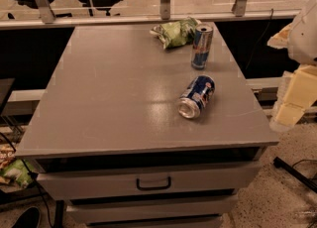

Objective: Pick redbull can

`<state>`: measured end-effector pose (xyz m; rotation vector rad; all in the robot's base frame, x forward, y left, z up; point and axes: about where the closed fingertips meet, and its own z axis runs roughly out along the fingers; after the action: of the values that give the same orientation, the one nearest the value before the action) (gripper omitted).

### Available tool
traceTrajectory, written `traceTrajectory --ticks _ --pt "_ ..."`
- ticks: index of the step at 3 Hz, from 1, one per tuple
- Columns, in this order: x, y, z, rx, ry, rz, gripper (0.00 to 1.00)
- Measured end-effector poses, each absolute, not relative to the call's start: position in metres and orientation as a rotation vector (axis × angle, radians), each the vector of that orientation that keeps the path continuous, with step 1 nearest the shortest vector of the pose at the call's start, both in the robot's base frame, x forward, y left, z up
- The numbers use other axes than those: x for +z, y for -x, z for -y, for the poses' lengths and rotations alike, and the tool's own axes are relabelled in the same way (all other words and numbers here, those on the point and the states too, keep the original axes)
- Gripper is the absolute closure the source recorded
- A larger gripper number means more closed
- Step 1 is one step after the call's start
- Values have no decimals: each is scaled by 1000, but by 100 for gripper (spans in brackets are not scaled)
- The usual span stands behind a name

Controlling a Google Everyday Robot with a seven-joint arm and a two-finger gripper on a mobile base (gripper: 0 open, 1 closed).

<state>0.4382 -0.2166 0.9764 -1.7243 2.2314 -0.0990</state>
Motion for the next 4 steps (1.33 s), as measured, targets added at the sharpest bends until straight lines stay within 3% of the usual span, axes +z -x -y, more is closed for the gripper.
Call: traceTrajectory --ticks 2,4 --pt "979 -451 215 -86 1688 -2221 0" --pt "983 -523 205 -14 1514 -2175 0"
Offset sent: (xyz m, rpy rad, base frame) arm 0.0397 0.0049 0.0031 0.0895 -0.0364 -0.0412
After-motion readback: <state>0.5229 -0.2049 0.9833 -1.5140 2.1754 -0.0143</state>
